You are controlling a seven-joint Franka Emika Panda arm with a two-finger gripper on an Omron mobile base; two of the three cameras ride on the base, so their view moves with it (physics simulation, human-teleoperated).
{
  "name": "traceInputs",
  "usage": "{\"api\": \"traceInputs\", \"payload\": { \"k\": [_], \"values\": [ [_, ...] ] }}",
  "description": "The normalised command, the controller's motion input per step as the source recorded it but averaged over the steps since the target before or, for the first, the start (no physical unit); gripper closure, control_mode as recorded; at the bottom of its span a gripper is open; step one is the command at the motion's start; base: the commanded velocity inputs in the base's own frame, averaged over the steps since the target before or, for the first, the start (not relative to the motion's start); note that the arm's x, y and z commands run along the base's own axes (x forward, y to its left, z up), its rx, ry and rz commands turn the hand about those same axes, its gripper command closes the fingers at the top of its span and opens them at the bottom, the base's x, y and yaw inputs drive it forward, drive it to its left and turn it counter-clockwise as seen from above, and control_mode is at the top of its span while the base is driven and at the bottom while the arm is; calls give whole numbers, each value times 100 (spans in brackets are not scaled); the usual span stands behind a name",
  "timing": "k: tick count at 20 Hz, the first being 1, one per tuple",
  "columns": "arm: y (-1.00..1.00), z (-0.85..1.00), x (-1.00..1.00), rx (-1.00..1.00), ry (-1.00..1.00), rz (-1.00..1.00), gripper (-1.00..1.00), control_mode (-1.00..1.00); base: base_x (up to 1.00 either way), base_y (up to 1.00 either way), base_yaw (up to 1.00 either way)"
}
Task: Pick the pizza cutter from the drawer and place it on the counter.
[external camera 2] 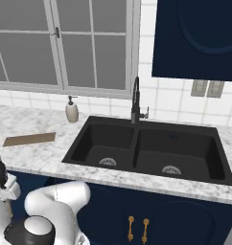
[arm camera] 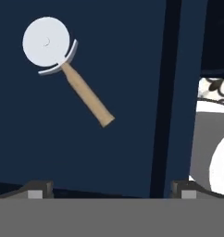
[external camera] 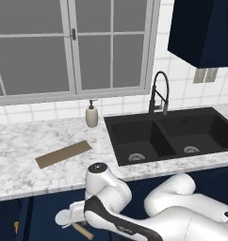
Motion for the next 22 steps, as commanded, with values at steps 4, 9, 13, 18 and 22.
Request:
{"api": "traceInputs", "payload": {
  "k": [4, 9, 13, 18, 22],
  "values": [
    [0, -27, 53, -9, -1, 11, -100, -100, 0, 0, 0],
    [20, -43, 48, -9, 1, 12, -100, -100, 0, 0, 0],
    [57, -33, 9, -8, 5, 5, -100, -100, 0, 0, 0],
    [42, -18, 7, -2, 4, 3, -100, -100, 0, 0, 0],
    [1, -21, 22, 0, 0, 4, -100, -100, 0, 0, 0]
  ]
}}
